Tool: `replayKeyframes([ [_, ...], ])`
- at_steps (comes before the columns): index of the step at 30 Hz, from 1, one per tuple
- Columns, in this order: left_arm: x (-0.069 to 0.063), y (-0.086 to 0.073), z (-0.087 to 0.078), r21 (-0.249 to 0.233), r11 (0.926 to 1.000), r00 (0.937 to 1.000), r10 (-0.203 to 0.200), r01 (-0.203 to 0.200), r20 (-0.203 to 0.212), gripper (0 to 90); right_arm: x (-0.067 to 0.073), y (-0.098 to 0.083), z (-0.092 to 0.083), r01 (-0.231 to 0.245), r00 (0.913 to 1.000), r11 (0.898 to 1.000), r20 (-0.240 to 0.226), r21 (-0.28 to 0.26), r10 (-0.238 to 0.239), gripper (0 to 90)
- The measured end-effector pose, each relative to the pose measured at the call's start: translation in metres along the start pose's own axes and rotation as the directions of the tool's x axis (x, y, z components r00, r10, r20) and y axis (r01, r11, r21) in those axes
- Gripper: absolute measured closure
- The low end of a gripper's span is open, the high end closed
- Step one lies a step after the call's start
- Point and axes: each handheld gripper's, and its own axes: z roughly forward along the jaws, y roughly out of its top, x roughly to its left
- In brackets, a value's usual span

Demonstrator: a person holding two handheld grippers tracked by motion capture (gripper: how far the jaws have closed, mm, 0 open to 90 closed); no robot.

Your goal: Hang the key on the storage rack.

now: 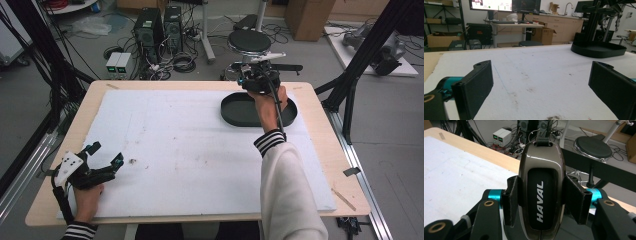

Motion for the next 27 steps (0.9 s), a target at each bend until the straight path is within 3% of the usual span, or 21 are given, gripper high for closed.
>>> replayKeyframes([
  [16, 0.000, 0.000, 0.000, 0.001, 1.0000, 1.0000, 0.001, -0.001, 0.000, 6.2, -0.005, 0.012, 0.003, -0.011, 0.9999, 0.999, -0.005, -0.038, 0.011, 48.2],
  [27, 0.000, 0.000, 0.000, 0.000, 1.0000, 1.0000, 0.001, -0.001, -0.001, 6.2, -0.012, 0.011, 0.009, -0.024, 0.9997, 0.999, 0.009, -0.043, 0.024, 48.2],
])
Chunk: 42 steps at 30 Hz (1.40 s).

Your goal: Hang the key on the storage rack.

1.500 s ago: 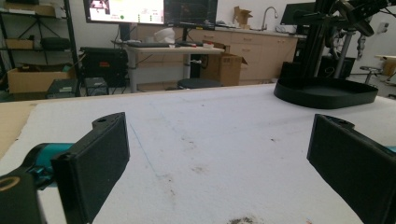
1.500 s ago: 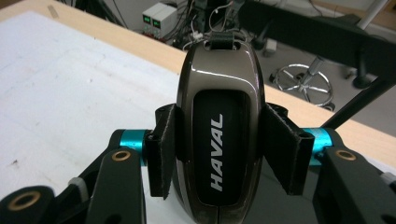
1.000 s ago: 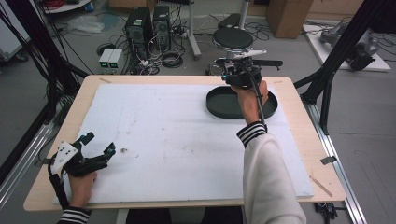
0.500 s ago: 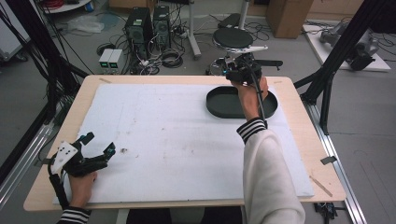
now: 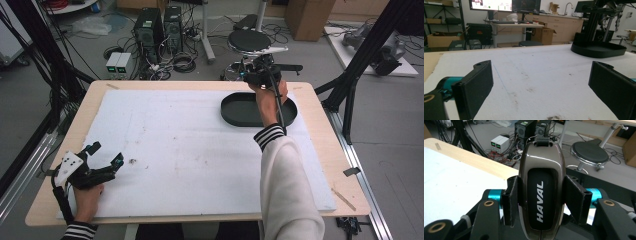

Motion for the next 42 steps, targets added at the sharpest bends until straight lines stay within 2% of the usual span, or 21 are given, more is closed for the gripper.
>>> replayKeyframes([
  [6, 0.000, 0.000, -0.001, -0.001, 1.0000, 1.0000, 0.006, -0.006, 0.001, 6.2, -0.004, -0.002, 0.006, 0.002, 0.9999, 1.000, 0.010, 0.011, -0.003, 48.2],
  [9, 0.000, 0.000, -0.001, -0.001, 1.0000, 1.0000, 0.006, -0.006, 0.001, 6.2, -0.007, -0.004, 0.009, -0.015, 0.9998, 1.000, 0.016, 0.023, 0.014, 48.2],
  [15, 0.000, 0.000, -0.001, 0.000, 0.9999, 0.9999, 0.012, -0.012, 0.002, 6.2, -0.009, -0.007, 0.013, -0.012, 0.9999, 0.999, 0.009, 0.038, 0.012, 48.1],
  [20, 0.000, 0.000, -0.001, 0.001, 0.9999, 0.9999, 0.013, -0.013, 0.002, 6.2, -0.006, -0.012, 0.016, -0.026, 0.9996, 0.997, -0.005, 0.071, 0.026, 48.1],
  [25, -0.001, 0.000, -0.001, -0.003, 0.9999, 0.9999, 0.011, -0.011, 0.002, 6.2, -0.005, -0.014, 0.018, -0.018, 0.9998, 0.996, -0.011, 0.092, 0.019, 48.1],
  [34, -0.001, 0.000, -0.001, 0.000, 0.9999, 0.9999, 0.012, -0.012, 0.002, 6.2, -0.010, -0.018, 0.019, -0.038, 0.9991, 0.991, -0.016, 0.126, 0.040, 48.1],
  [39, -0.001, 0.000, -0.001, -0.001, 0.9999, 0.9999, 0.014, -0.014, 0.002, 6.2, -0.013, -0.029, 0.020, -0.024, 0.9995, 0.994, -0.016, 0.108, 0.026, 48.1],
  [42, -0.001, 0.000, -0.001, -0.001, 0.9999, 0.9999, 0.015, -0.015, 0.002, 6.2, -0.020, -0.039, 0.025, -0.080, 0.9958, 0.986, -0.032, 0.145, 0.086, 48.1],
])
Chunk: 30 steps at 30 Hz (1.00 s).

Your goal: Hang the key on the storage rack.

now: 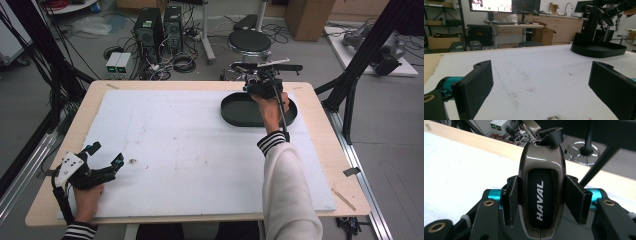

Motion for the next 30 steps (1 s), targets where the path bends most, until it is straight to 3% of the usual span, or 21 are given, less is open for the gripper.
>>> replayKeyframes([
  [8, 0.000, 0.000, 0.000, -0.002, 1.0000, 1.0000, 0.001, -0.001, -0.001, 6.2, -0.007, -0.004, 0.004, 0.002, 1.0000, 1.000, 0.001, 0.025, -0.002, 48.1],
  [11, -0.001, 0.000, 0.000, -0.004, 1.0000, 1.0000, 0.001, -0.001, -0.001, 6.2, -0.009, -0.010, 0.007, 0.016, 0.9999, 1.000, 0.002, -0.010, -0.016, 48.1],
  [15, -0.001, 0.000, 0.000, -0.003, 1.0000, 1.0000, 0.001, -0.001, -0.001, 6.2, -0.013, -0.019, 0.015, 0.005, 0.9989, 1.000, -0.046, 0.011, -0.004, 48.0],
  [17, -0.001, 0.000, 0.000, -0.004, 1.0000, 1.0000, 0.002, -0.002, -0.002, 6.2, -0.011, -0.018, 0.017, 0.022, 0.9992, 1.000, -0.032, 0.009, -0.021, 47.9],
  [23, -0.001, 0.000, 0.000, -0.004, 1.0000, 1.0000, 0.002, -0.002, -0.002, 6.2, -0.012, -0.020, 0.023, 0.016, 0.9981, 1.000, -0.059, 0.014, -0.015, 47.7],
  [28, -0.001, 0.000, 0.000, -0.004, 1.0000, 1.0000, 0.002, -0.002, -0.002, 6.2, -0.012, -0.020, 0.025, 0.043, 0.9966, 0.999, -0.072, 0.027, -0.041, 46.9],
  [30, 0.000, 0.000, 0.000, -0.004, 1.0000, 1.0000, 0.001, -0.001, -0.001, 6.2, -0.011, -0.020, 0.024, 0.048, 0.9954, 0.998, -0.084, 0.028, -0.046, 41.5],
])
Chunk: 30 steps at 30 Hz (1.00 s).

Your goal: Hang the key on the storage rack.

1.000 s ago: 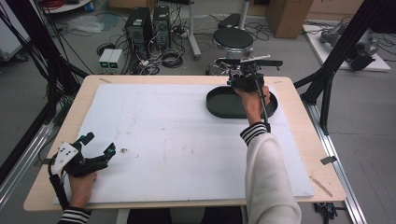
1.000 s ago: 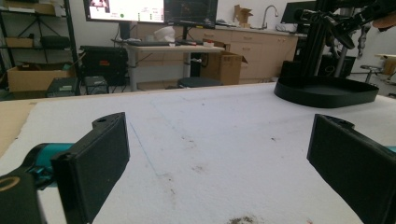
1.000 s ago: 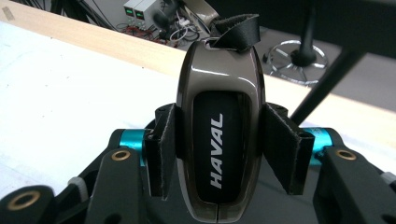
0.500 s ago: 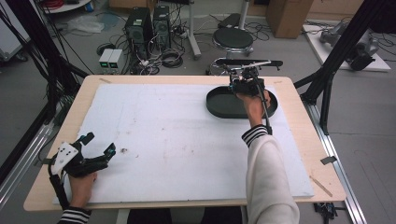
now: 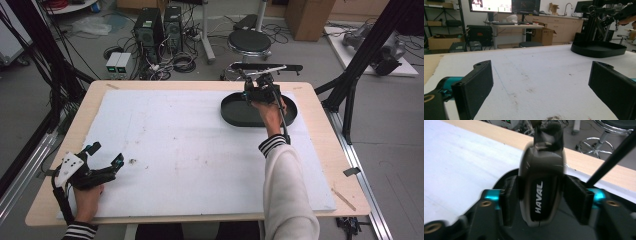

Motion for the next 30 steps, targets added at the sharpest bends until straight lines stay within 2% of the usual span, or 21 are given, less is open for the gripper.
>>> replayKeyframes([
  [2, 0.000, 0.000, 0.000, 0.000, 1.0000, 1.0000, -0.001, 0.001, 0.000, 6.2, 0.001, 0.001, -0.002, -0.012, 0.9998, 1.000, -0.018, -0.020, 0.012, 28.4],
  [4, 0.000, 0.000, 0.000, -0.001, 1.0000, 1.0000, -0.004, 0.004, 0.000, 6.2, 0.004, 0.003, -0.008, -0.008, 0.9982, 0.999, -0.059, -0.043, 0.006, 11.1],
  [6, 0.000, 0.000, 0.000, -0.001, 1.0000, 1.0000, 0.001, -0.001, 0.003, 6.2, 0.009, 0.005, -0.019, -0.014, 0.9949, 0.996, -0.101, -0.087, 0.006, 0.5],
  [9, 0.000, 0.000, 0.000, -0.003, 1.0000, 1.0000, 0.002, -0.002, 0.002, 6.2, 0.015, 0.010, -0.035, 0.007, 0.9885, 0.986, -0.148, -0.165, -0.032, 0.3],
  [11, 0.000, 0.000, 0.000, -0.004, 1.0000, 1.0000, 0.001, -0.001, 0.002, 6.2, 0.020, 0.011, -0.047, 0.024, 0.9853, 0.982, -0.162, -0.187, -0.055, 0.3],
  [12, 0.000, 0.000, 0.000, -0.003, 1.0000, 1.0000, 0.002, -0.002, 0.001, 6.2, 0.022, 0.009, -0.052, 0.032, 0.9838, 0.977, -0.166, -0.212, -0.068, 0.3],
  [14, -0.001, 0.000, -0.001, -0.004, 0.9999, 0.9999, 0.010, -0.010, 0.001, 6.2, 0.025, 0.002, -0.063, 0.058, 0.9796, 0.960, -0.170, -0.274, -0.107, 0.3],
  [16, -0.001, 0.000, -0.001, -0.007, 0.9999, 0.9999, 0.014, -0.014, 0.004, 6.2, 0.025, -0.007, -0.073, 0.070, 0.9722, 0.951, -0.193, -0.300, -0.132, 0.3],
  [19, -0.001, 0.000, -0.001, -0.005, 0.9999, 0.9999, 0.011, -0.011, 0.002, 6.2, 0.021, -0.025, -0.088, 0.083, 0.9629, 0.937, -0.215, -0.340, -0.164, 0.3],
  [23, -0.001, 0.000, -0.001, -0.012, 0.9999, 1.0000, 0.006, -0.005, 0.004, 6.2, 0.010, -0.060, -0.107, 0.063, 0.9478, 0.913, -0.262, -0.402, -0.181, 0.3],
  [24, 0.000, 0.000, -0.001, -0.013, 0.9999, 1.0000, 0.006, -0.006, 0.005, 6.2, 0.008, -0.069, -0.111, 0.053, 0.9446, 0.910, -0.275, -0.410, -0.179, 0.3],
  [27, -0.001, -0.001, -0.002, -0.013, 0.9998, 0.9999, 0.013, -0.012, 0.005, 6.2, 0.000, -0.099, -0.122, 0.039, 0.9422, 0.890, -0.280, -0.454, -0.184, 0.4],
  [28, -0.002, -0.001, -0.002, -0.016, 0.9997, 0.9998, 0.019, -0.018, 0.004, 6.2, -0.002, -0.106, -0.125, 0.033, 0.9435, 0.889, -0.279, -0.456, -0.178, 0.3],
  [29, -0.002, -0.001, -0.002, -0.016, 0.9995, 0.9996, 0.026, -0.026, 0.004, 6.2, -0.004, -0.112, -0.128, 0.040, 0.9468, 0.896, -0.270, -0.441, -0.175, 0.3],
  [30, -0.002, -0.001, -0.002, -0.012, 0.9996, 0.9996, 0.027, -0.027, 0.003, 6.2, -0.004, -0.119, -0.131, 0.045, 0.9500, 0.881, -0.252, -0.471, -0.184, 0.3],
])
